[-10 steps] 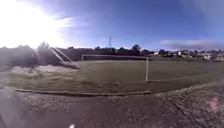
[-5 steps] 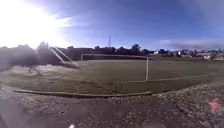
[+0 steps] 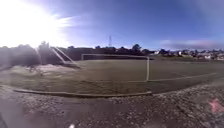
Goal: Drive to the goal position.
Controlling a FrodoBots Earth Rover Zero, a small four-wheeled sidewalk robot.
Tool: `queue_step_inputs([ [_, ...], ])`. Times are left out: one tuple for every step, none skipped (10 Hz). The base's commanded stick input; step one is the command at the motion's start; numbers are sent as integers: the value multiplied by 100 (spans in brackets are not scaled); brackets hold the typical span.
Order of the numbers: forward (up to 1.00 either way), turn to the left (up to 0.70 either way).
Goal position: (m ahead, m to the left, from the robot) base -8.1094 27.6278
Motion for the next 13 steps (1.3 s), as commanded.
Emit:
queue_step_inputs([
  [0,70],
  [0,70],
  [0,70],
  [0,70],
  [0,70],
  [0,70],
  [0,70],
  [0,70],
  [0,70],
  [0,70],
  [0,70],
  [0,70],
  [0,70],
])
